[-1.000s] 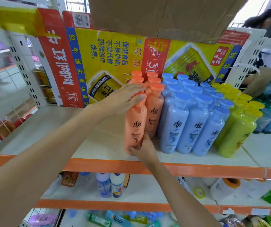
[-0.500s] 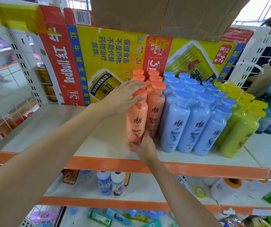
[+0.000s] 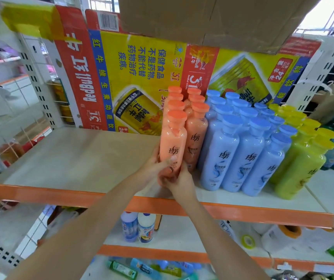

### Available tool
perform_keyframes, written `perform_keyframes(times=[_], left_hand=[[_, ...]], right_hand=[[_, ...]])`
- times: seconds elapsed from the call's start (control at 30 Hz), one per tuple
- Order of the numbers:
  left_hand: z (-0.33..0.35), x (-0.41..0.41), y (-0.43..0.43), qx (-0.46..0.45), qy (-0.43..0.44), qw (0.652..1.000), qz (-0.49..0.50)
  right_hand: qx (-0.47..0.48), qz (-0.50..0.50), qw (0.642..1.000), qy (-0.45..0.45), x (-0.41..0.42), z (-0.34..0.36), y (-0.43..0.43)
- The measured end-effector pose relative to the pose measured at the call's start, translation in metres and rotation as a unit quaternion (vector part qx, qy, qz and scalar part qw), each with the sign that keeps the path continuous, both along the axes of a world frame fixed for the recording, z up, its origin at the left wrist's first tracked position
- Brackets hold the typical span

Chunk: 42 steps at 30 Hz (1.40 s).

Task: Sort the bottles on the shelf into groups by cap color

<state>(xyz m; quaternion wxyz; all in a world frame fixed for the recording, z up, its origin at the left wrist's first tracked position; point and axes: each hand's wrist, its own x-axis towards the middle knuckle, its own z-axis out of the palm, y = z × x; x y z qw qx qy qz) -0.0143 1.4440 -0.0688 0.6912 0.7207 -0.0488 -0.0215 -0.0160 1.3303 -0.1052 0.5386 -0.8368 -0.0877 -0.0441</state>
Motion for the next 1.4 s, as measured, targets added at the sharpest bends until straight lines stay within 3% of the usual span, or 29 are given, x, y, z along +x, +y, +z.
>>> perform_keyframes(times=[0.83, 1.0, 1.23, 1.4], left_hand=[[-0.008, 0.003, -0.002, 0.003, -0.035, 0.999, 0.013], [-0.012, 0.001, -0.003, 0.004, -0.076, 0.997, 0.026], [-0.002, -0.02, 0.016, 0.146, -0.176, 0.973, 0.013], [0.01, -0.032, 0.041, 0.288, -0.196, 0.936, 0.043]], right_hand=[[-0.013, 0.008, 1.0, -0.01, 0.005, -0.007, 0.003], [-0.011, -0.006, 1.0, 0.002, 0.002, -0.007, 0.002], [-0.154, -0.024, 0.988, -0.018, -0.006, 0.005, -0.01], [-0.347, -0.004, 0.937, -0.044, -0.022, 0.028, -0.027]])
